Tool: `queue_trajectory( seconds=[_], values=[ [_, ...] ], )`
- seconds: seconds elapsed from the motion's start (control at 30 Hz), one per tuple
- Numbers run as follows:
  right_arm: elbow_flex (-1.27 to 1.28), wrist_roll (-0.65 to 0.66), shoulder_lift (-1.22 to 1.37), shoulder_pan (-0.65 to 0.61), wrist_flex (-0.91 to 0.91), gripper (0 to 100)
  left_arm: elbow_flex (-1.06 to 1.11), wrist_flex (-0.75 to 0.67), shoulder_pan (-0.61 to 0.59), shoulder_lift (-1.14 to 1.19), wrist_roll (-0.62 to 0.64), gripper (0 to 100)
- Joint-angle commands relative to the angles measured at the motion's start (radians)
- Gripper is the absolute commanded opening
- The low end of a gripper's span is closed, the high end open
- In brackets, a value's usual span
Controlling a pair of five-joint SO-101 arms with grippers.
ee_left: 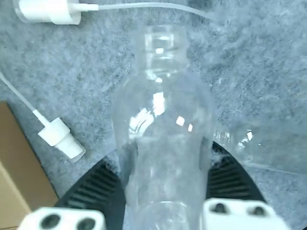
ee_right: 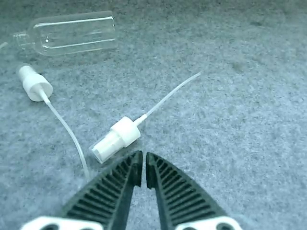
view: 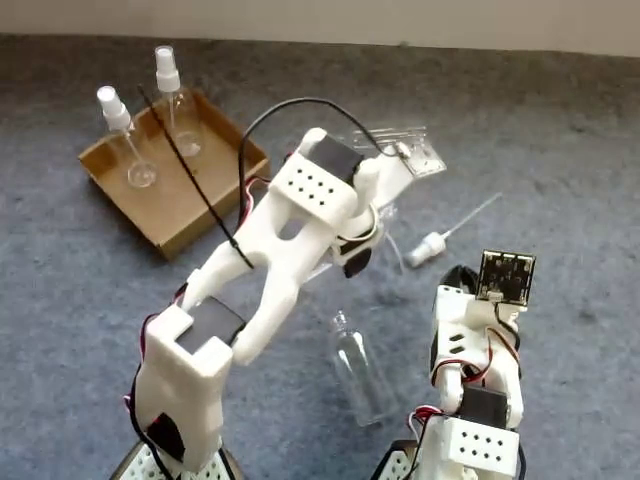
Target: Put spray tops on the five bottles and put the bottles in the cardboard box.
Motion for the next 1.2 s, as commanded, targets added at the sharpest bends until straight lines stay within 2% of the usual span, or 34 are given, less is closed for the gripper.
queue_trajectory(
  seconds=[0.0, 0.1, 0.37, 0.73, 1.17],
  values=[
    [0.085, 0.011, -0.010, 0.008, -0.028, 1.9, -0.047, 0.021, -0.001, -0.163, -0.003, 5],
    [0.087, 0.011, -0.010, 0.008, -0.028, 1.9, 0.010, 0.021, -0.002, -0.262, -0.003, 5],
    [0.087, 0.011, -0.010, 0.008, -0.028, 1.9, 0.348, -0.009, -0.024, -0.607, -0.003, 5],
    [0.087, 0.011, -0.010, -0.031, -0.030, 1.9, 0.820, -0.302, -0.168, -1.029, -0.003, 5],
    [0.087, 0.012, -0.010, -0.033, -0.030, 2.0, 1.317, -0.671, -0.237, -1.437, -0.002, 5]
  ],
)
